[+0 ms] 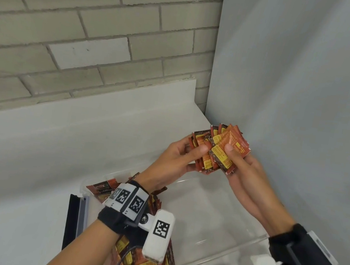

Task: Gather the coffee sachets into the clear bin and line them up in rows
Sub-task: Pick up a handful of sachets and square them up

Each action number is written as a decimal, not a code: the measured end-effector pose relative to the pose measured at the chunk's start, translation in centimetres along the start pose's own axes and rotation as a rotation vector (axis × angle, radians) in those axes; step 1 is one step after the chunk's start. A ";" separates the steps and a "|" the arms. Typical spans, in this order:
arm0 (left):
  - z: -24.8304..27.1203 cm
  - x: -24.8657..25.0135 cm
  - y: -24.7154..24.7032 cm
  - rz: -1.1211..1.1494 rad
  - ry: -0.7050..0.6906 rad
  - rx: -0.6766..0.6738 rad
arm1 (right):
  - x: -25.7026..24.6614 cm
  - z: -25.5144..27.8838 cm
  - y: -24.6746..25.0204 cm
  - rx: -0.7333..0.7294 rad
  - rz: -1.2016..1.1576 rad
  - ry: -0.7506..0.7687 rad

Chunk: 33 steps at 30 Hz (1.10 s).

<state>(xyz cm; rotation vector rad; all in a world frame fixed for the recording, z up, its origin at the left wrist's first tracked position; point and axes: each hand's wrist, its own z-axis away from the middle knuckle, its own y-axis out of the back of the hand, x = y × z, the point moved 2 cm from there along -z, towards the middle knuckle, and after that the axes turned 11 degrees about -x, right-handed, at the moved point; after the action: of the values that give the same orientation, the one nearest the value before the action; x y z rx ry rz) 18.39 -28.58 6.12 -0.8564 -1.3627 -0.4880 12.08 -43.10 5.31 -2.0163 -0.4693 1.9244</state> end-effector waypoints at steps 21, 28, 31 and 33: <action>-0.3 0.3 -2.5 0.363 0.105 -0.163 | 0.4 0.9 -0.4 -0.030 0.438 0.052; -0.1 -0.7 -1.6 0.461 0.155 -0.170 | 0.0 1.4 -0.9 -0.124 0.628 0.199; 0.0 -0.8 -1.4 0.406 0.192 -0.211 | 0.3 1.2 -1.0 -0.170 0.702 0.199; 0.0 -0.7 -1.4 0.369 0.226 -0.232 | 0.4 1.4 -1.1 -0.226 0.660 0.172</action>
<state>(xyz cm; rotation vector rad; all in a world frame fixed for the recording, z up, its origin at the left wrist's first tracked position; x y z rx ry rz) 17.23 -29.53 5.80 -1.1778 -0.9255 -0.4426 10.72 -41.93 5.32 -2.7076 0.0440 2.0746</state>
